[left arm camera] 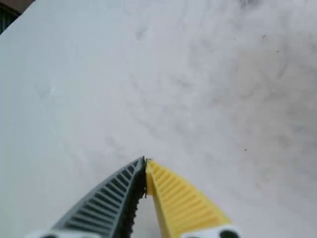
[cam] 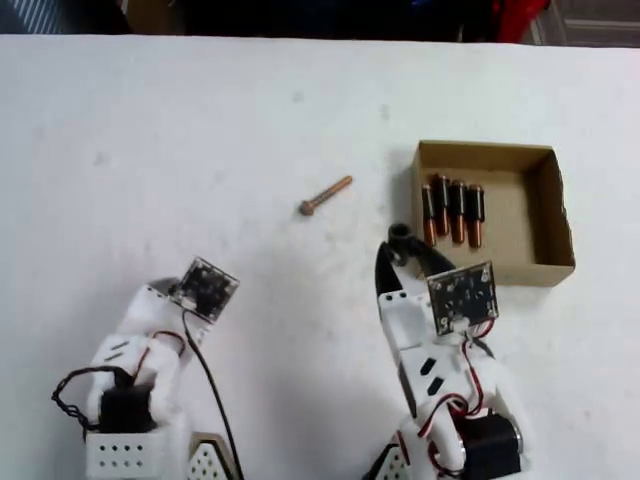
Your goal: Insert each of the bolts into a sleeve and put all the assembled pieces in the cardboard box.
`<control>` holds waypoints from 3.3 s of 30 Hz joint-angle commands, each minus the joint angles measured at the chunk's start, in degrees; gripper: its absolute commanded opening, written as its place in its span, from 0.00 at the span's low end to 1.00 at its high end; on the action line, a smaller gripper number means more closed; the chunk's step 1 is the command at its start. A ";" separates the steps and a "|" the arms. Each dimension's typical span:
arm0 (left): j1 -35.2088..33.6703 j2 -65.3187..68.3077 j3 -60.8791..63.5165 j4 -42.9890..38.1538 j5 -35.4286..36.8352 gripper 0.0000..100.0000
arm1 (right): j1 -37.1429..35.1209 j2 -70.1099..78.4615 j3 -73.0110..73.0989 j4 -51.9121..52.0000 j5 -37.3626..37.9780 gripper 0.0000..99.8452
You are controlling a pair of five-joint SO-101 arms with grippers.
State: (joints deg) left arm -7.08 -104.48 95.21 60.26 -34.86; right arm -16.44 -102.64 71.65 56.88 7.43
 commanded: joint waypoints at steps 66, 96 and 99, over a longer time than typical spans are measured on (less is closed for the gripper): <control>18.77 118.29 -108.48 19.60 -2.11 0.02 | 2.33 -0.48 13.98 -10.15 -0.53 0.02; 23.16 159.25 -160.79 35.96 -6.07 0.21 | 2.24 -0.48 14.95 -10.07 -0.18 0.02; 23.60 162.33 -165.71 34.90 -6.15 0.21 | 2.24 -0.48 15.03 -10.07 -0.18 0.02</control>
State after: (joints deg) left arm 15.52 57.27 -64.53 95.52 -40.48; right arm -14.42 -102.55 87.30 48.26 7.43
